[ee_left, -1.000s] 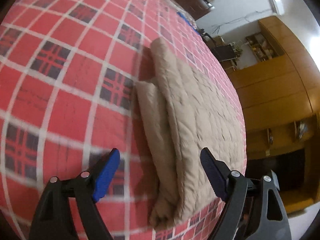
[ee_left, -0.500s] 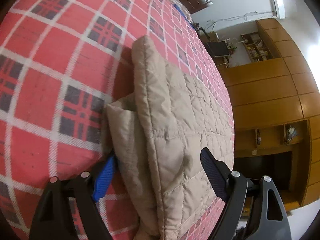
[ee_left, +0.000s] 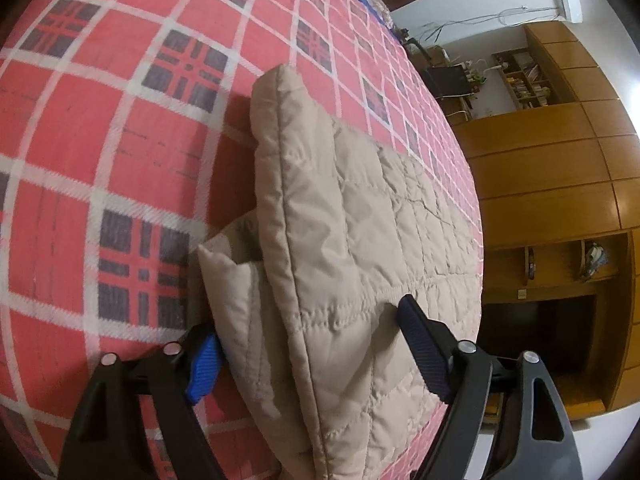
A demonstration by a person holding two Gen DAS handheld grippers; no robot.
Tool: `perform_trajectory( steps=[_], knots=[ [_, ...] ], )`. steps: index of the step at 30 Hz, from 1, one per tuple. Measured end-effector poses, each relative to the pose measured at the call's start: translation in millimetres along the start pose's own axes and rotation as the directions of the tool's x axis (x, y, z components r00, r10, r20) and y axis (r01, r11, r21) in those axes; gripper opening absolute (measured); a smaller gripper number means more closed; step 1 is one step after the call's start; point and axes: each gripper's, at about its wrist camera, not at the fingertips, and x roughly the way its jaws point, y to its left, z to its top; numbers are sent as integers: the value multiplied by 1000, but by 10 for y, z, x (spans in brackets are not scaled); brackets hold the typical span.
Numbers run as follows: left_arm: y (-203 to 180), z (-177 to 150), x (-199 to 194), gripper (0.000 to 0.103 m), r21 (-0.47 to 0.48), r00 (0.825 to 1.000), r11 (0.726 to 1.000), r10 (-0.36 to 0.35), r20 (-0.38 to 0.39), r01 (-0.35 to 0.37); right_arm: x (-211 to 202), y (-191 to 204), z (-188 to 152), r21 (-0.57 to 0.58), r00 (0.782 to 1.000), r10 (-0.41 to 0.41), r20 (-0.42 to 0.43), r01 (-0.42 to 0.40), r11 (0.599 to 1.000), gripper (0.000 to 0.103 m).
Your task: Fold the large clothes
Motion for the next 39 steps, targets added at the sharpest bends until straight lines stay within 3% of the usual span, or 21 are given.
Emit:
perform_trajectory(
  steps=[6,8,10,19,28,39],
  knots=[
    [-16,106,40,63,-1,999,1000,13,-32,-13,106,6,98,23,1000,9,-6,-8,1000,76],
    [-22,129,47,57,-1,999,1000,18,-38,-18,117,10,114,31,1000,23,-11,-23,999,68],
    [-26,145,40,50,-6,999,1000,19,-39,-19,95,21,121,30,999,38,-16,-38,999,54],
    [-168,191,-75,35,22,997,998,65,-40,-64,-11,-162,161,130,996,84,-12,-82,988,33],
    [-558,248,-228,27,68,993,992,112,-24,-110,-140,-505,138,247,995,98,21,-100,964,26],
    [-1335,255,-363,24,164,985,971,175,16,-175,-245,-1094,-60,425,993,89,71,-111,898,25]
  ],
)
